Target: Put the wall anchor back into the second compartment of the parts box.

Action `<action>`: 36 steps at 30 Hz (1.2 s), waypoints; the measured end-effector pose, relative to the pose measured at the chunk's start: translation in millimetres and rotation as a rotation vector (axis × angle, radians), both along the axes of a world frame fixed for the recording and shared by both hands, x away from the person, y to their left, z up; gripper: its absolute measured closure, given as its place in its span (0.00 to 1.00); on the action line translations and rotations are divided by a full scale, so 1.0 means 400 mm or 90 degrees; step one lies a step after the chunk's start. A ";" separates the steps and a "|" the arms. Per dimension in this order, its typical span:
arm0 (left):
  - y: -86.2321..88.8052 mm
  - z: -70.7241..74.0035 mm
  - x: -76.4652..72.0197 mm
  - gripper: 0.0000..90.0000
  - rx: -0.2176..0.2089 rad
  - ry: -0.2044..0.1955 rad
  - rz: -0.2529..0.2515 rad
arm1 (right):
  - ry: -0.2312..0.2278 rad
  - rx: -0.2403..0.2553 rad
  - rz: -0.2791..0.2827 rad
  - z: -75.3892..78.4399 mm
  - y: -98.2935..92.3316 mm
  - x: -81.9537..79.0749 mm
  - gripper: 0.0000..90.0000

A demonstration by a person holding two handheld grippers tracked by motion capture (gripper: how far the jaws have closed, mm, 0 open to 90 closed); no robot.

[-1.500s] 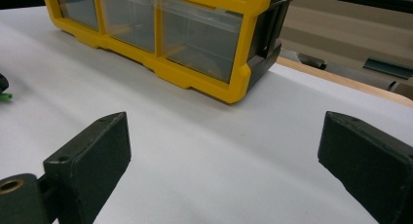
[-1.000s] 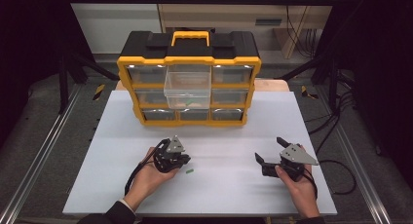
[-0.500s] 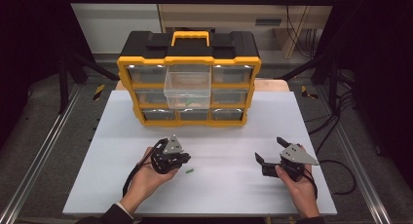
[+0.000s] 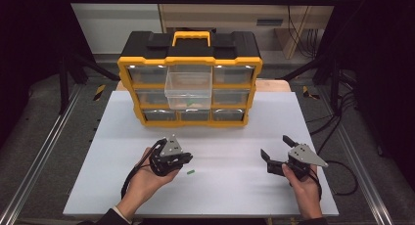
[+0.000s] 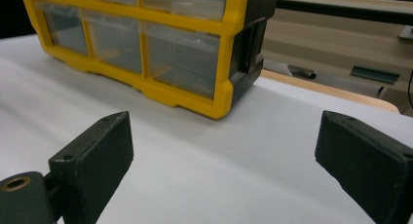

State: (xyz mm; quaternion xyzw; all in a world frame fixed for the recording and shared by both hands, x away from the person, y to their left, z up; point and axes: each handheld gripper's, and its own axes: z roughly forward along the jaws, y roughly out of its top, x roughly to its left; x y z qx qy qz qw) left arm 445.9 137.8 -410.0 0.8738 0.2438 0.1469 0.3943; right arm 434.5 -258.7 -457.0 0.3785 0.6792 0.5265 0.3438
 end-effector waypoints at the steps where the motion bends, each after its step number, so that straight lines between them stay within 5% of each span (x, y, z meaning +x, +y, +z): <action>1: -0.001 0.005 -0.001 0.93 -0.005 -0.002 0.000 | -0.007 0.009 0.001 0.001 -0.002 0.000 0.08; 5: -0.004 0.011 -0.002 0.93 -0.006 -0.005 -0.003 | -0.008 0.025 0.001 0.002 -0.006 0.000 0.08; 26: 0.009 0.036 0.005 0.93 -0.023 -0.013 0.008 | -0.006 0.008 0.024 0.002 0.006 -0.002 0.08; 36: 0.021 0.096 0.006 0.93 -0.044 -0.037 0.011 | -0.003 0.011 0.023 0.002 0.005 -0.002 0.08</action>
